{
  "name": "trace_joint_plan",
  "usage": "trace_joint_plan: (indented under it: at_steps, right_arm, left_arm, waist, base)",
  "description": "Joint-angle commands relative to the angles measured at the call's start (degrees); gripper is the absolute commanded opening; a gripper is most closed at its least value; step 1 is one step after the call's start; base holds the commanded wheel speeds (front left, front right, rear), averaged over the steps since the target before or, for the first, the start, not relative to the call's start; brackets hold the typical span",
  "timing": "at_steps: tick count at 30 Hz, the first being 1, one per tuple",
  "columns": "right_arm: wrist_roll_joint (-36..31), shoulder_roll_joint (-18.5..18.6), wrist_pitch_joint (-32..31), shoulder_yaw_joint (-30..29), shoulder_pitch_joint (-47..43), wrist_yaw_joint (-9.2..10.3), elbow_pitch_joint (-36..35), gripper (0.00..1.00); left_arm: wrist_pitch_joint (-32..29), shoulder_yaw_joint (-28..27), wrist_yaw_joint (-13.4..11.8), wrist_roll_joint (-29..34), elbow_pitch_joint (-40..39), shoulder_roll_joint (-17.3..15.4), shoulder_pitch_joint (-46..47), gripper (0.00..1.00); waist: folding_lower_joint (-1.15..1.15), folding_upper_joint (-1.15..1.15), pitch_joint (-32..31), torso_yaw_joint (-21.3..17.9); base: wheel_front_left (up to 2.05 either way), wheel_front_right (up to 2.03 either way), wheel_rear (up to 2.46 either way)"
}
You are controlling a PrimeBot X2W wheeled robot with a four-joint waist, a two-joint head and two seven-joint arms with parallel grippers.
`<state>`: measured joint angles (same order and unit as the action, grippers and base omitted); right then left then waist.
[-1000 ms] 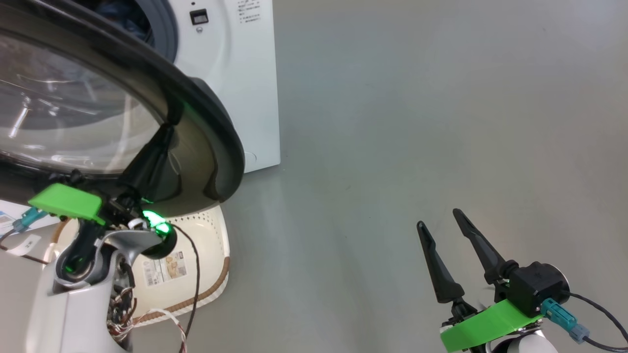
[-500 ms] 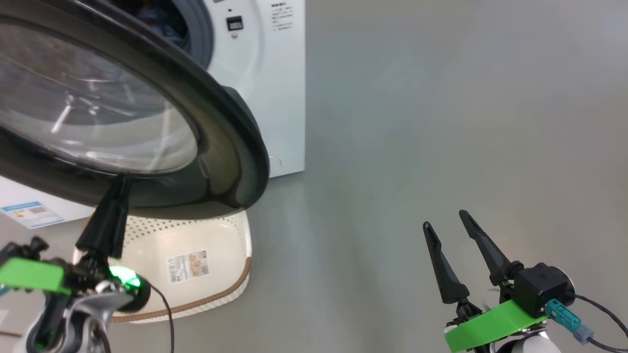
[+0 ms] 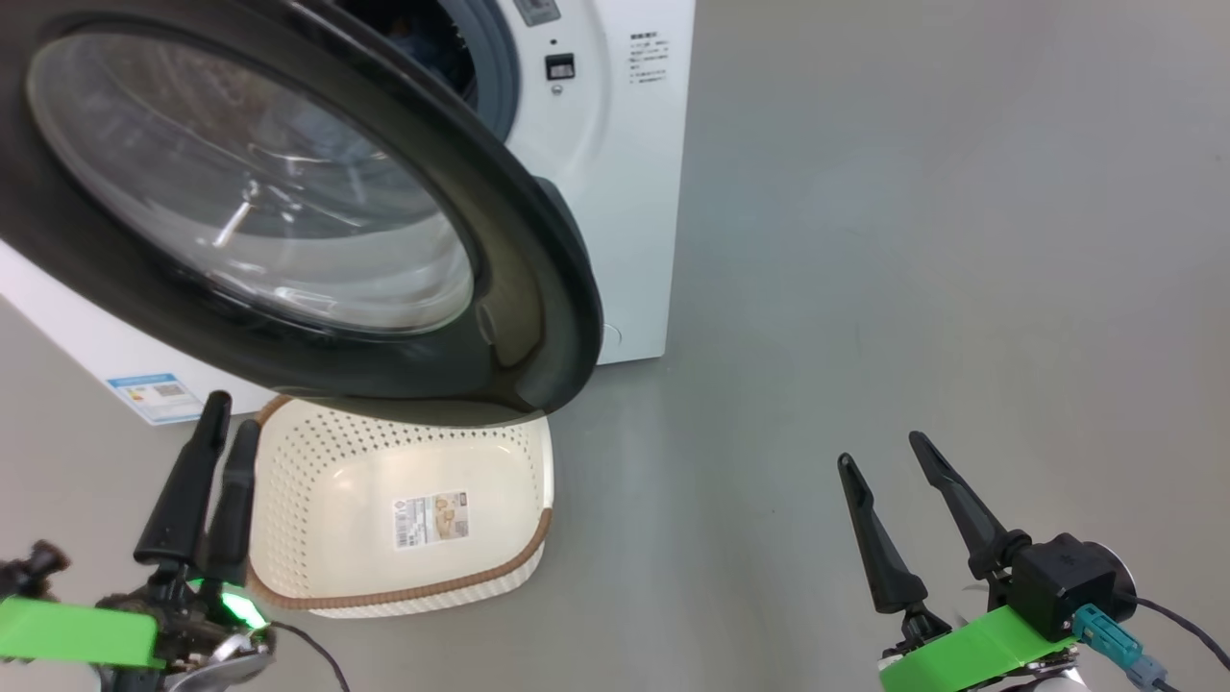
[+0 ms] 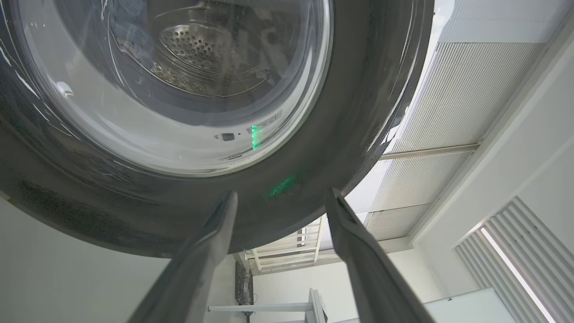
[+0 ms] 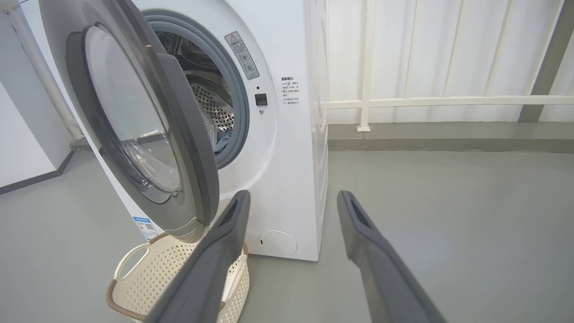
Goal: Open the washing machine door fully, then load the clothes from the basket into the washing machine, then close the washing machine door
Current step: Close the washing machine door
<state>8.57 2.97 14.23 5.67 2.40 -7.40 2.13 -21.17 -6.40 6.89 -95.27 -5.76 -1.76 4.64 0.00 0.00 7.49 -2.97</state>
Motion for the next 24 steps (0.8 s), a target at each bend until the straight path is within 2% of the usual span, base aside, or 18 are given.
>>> trace_joint_plan:
  at_steps: [1,4,10,13,17,24]
  right_arm:
    - [-0.50,-0.09,0.06,1.32,0.37,-0.09,-1.72,1.00]
    - [-0.53,0.12,-0.22,1.20,0.30,-0.09,-1.91,1.00]
    - [-0.64,0.58,-0.80,0.66,-0.32,-0.09,-2.61,1.00]
    - [-0.97,0.70,-1.10,0.41,-0.85,-0.09,-3.05,1.00]
    - [-1.20,0.70,-1.57,0.04,-1.69,-0.09,-3.50,1.00]
    - [-1.61,0.91,-2.44,-0.26,-3.15,-0.09,-3.91,1.00]
  left_arm:
    - [0.86,-1.65,0.59,1.83,-2.35,-1.12,0.15,1.00]
    - [5.64,-0.52,0.59,11.02,-6.05,-1.74,-1.52,1.00]
    - [18.63,5.96,0.59,35.41,-8.68,-7.40,-5.78,1.00]
    - [24.13,7.92,0.39,45.04,-8.18,-8.72,-7.57,1.00]
    - [28.66,9.01,-3.49,57.05,-7.02,-10.10,-9.49,1.00]
    - [31.62,10.64,-10.18,69.24,-3.86,-11.33,-12.56,1.00]
  waist:
    - [0.00,0.00,-0.41,0.53]
    - [0.00,0.00,-0.88,0.89]
    - [0.00,0.00,-1.93,1.19]
    - [0.00,0.00,-2.47,1.32]
    - [0.00,0.00,-3.29,1.52]
    - [0.00,0.00,-4.72,1.80]
  base:
    - [0.00,0.00,0.00]
    - [0.00,0.00,0.00]
    - [0.00,0.00,0.00]
    - [0.00,0.00,0.00]
    - [0.00,0.00,0.00]
    - [0.00,0.00,0.00]
